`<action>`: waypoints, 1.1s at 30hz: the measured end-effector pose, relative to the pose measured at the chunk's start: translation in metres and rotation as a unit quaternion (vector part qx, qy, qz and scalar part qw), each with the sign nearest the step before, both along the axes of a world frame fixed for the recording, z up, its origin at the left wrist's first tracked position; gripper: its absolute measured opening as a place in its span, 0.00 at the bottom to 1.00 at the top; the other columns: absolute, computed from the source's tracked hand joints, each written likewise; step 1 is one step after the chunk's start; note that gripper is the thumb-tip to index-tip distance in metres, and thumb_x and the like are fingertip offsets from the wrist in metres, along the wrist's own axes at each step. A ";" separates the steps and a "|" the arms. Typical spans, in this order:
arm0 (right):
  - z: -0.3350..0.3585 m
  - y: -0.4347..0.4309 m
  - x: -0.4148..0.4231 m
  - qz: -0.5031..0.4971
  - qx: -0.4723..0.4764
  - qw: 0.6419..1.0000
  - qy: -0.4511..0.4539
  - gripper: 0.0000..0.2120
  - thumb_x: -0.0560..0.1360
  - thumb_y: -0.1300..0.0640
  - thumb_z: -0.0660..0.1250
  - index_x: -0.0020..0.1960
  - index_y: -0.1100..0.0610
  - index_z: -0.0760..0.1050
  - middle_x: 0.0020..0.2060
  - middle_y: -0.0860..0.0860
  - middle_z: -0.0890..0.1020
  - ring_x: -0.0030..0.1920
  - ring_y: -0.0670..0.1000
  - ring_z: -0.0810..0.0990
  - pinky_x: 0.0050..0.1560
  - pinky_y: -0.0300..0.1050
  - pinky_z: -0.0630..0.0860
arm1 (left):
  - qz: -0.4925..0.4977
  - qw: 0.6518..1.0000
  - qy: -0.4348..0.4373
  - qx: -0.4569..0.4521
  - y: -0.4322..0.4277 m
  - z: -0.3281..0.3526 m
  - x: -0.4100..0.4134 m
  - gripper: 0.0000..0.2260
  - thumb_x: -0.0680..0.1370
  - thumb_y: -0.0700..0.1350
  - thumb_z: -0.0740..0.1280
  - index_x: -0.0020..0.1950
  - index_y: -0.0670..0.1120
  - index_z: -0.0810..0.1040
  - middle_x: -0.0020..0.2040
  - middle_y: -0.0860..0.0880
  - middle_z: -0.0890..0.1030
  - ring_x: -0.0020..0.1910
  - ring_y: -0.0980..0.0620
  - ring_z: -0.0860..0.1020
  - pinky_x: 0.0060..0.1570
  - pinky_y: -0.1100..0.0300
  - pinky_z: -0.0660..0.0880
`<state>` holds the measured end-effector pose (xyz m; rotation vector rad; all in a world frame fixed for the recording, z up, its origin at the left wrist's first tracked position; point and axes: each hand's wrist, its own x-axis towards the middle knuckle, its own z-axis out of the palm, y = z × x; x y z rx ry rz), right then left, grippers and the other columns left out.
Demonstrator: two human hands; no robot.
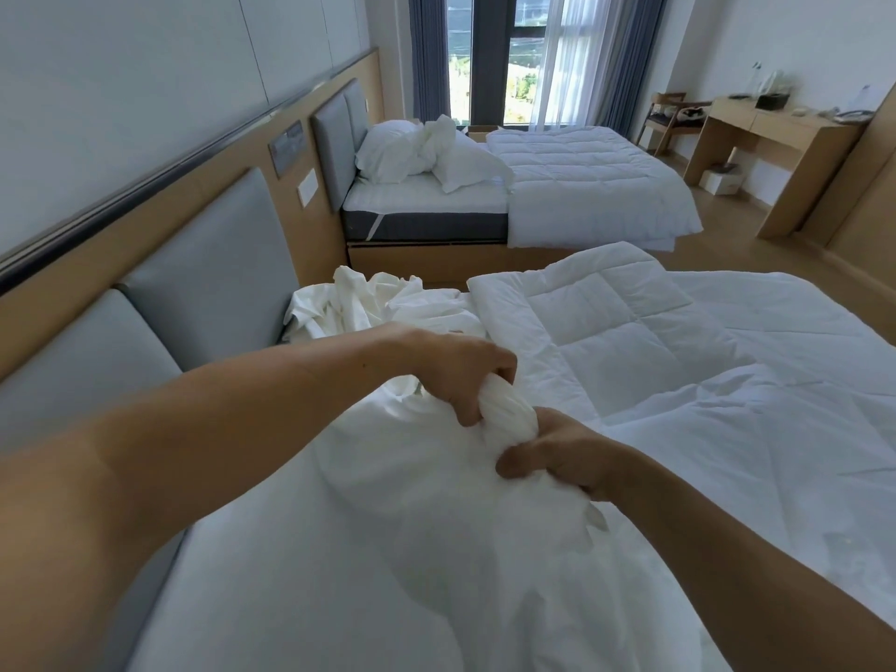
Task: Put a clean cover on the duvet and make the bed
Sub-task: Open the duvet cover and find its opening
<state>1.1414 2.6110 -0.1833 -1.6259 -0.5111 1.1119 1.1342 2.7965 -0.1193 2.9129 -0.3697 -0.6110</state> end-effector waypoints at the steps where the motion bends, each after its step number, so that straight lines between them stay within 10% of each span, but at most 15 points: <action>1: -0.002 -0.001 0.000 0.017 -0.001 1.000 0.019 0.18 0.68 0.70 0.71 0.57 0.63 0.80 0.53 0.63 0.83 0.51 0.61 0.83 0.54 0.57 0.81 | 0.002 1.000 -0.008 -0.002 0.002 -0.003 0.000 0.25 0.67 0.47 0.79 0.60 0.52 0.74 0.47 0.56 0.75 0.49 0.50 0.75 0.40 0.61 0.68; 7: -0.010 0.003 -0.007 -0.066 -0.087 0.994 -0.015 0.16 0.54 0.66 0.69 0.43 0.63 0.82 0.36 0.58 0.82 0.37 0.56 0.82 0.40 0.47 0.79 | 0.090 0.974 -0.191 -0.076 0.017 -0.054 -0.026 0.39 0.65 0.57 0.78 0.73 0.53 0.68 0.68 0.52 0.72 0.67 0.48 0.70 0.68 0.50 0.65; 10: -0.015 0.001 -0.010 -0.138 -0.076 0.987 0.003 0.05 0.54 0.67 0.67 0.28 0.59 0.77 0.27 0.54 0.77 0.27 0.52 0.77 0.30 0.40 0.73 | 0.282 0.883 -0.306 -0.217 0.025 -0.103 -0.066 0.37 0.67 0.60 0.74 0.71 0.46 0.69 0.64 0.48 0.74 0.62 0.47 0.74 0.61 0.49 0.73; 12: -0.019 0.000 -0.013 -0.146 -0.076 0.986 0.015 0.05 0.55 0.67 0.68 0.28 0.59 0.76 0.28 0.54 0.76 0.28 0.53 0.77 0.32 0.42 0.73 | 0.369 0.862 -0.179 -0.299 0.021 -0.124 -0.094 0.28 0.72 0.57 0.75 0.66 0.48 0.71 0.56 0.52 0.77 0.53 0.52 0.77 0.54 0.57 0.75; 15: -0.025 0.004 -0.021 -0.111 -0.087 0.990 0.017 0.15 0.54 0.65 0.70 0.41 0.65 0.81 0.36 0.61 0.82 0.38 0.60 0.83 0.40 0.49 0.79 | 0.311 0.872 0.013 -0.377 0.012 -0.134 -0.110 0.14 0.76 0.54 0.72 0.58 0.49 0.78 0.49 0.54 0.80 0.47 0.55 0.78 0.52 0.61 0.75; 19: -0.025 0.010 -0.027 -0.087 -0.082 0.993 0.003 0.24 0.56 0.64 0.70 0.52 0.67 0.82 0.45 0.62 0.85 0.46 0.61 0.84 0.48 0.52 0.79 | 0.215 0.917 -0.049 -0.332 0.012 -0.135 -0.106 0.08 0.76 0.50 0.73 0.52 0.47 0.84 0.42 0.58 0.80 0.38 0.65 0.76 0.44 0.73 0.69; 33: -0.006 0.002 -0.038 -0.046 -0.113 0.974 -0.192 0.15 0.63 0.58 0.71 0.50 0.55 0.81 0.46 0.55 0.85 0.43 0.50 0.83 0.42 0.43 0.80 | 0.139 0.958 -0.004 -0.250 0.015 -0.054 -0.078 0.09 0.78 0.51 0.69 0.40 0.49 0.82 0.29 0.56 0.76 0.30 0.57 0.74 0.38 0.61 0.74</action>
